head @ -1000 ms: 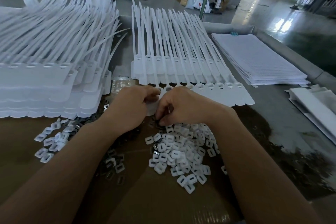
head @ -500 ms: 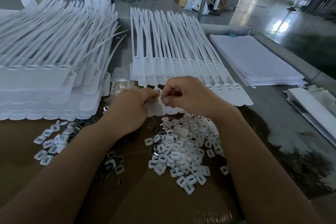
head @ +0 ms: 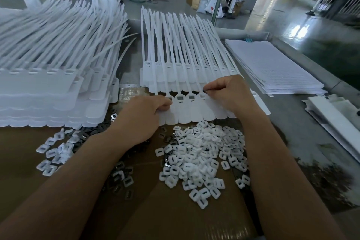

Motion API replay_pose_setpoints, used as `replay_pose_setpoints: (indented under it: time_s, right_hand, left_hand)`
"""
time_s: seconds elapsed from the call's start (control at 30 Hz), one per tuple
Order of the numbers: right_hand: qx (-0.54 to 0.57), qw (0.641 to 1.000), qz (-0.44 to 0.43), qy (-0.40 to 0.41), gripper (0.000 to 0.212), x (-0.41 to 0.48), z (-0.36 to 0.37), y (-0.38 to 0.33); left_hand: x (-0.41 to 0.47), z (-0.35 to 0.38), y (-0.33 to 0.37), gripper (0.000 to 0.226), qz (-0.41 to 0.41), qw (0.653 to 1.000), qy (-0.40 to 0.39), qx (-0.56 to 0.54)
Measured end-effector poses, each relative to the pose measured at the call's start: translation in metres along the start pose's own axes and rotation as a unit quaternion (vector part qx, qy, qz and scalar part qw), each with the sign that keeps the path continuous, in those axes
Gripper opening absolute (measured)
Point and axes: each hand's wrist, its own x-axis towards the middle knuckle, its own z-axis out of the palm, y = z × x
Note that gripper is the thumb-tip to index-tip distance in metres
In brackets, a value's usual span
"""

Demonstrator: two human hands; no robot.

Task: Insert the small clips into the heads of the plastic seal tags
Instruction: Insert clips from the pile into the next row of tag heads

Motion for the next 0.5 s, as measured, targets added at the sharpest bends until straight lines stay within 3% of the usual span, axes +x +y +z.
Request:
replay_pose_setpoints:
  time_s: [0.5]
  right_hand:
    - [-0.085,0.996,0.029,-0.019,0.035,0.003,0.012,0.002]
  left_hand:
    - [-0.001,0.0,0.001,0.06,0.006,1.0,-0.001,0.005]
